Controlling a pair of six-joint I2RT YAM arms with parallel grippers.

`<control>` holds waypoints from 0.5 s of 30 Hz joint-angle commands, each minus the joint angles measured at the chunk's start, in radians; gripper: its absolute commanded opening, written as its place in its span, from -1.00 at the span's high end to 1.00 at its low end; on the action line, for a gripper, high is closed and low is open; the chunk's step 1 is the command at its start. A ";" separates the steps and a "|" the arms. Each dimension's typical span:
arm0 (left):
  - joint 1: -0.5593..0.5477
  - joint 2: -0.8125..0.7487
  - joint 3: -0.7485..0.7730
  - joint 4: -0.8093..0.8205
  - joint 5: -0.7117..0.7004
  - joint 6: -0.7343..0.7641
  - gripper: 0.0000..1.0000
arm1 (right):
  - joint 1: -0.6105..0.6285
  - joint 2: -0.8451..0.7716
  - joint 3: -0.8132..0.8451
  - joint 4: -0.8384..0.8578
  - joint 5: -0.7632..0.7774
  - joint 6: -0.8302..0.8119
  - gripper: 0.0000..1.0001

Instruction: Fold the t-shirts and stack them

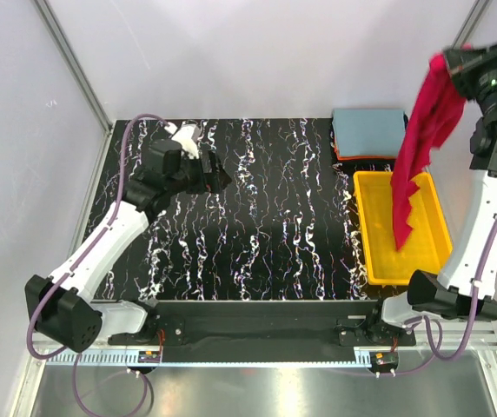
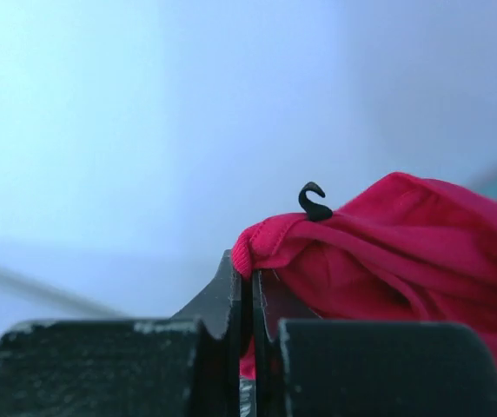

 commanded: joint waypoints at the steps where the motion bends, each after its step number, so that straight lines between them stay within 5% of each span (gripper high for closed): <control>1: 0.032 -0.012 0.042 0.031 0.031 -0.031 -0.98 | 0.075 0.074 0.148 0.072 -0.289 0.113 1.00; 5: 0.037 -0.051 0.042 0.020 -0.030 -0.022 -0.98 | 0.233 0.070 0.048 0.073 -0.274 0.088 1.00; 9: 0.042 -0.094 0.074 -0.012 -0.153 -0.016 -0.98 | 0.444 -0.013 -0.401 0.208 -0.164 0.075 0.95; 13: 0.048 -0.155 0.077 -0.029 -0.275 -0.016 -0.98 | 0.623 0.079 -0.614 0.279 -0.096 0.064 0.89; 15: 0.051 -0.170 0.059 -0.029 -0.303 -0.031 -0.98 | 0.702 0.159 -0.649 0.285 -0.104 0.025 0.58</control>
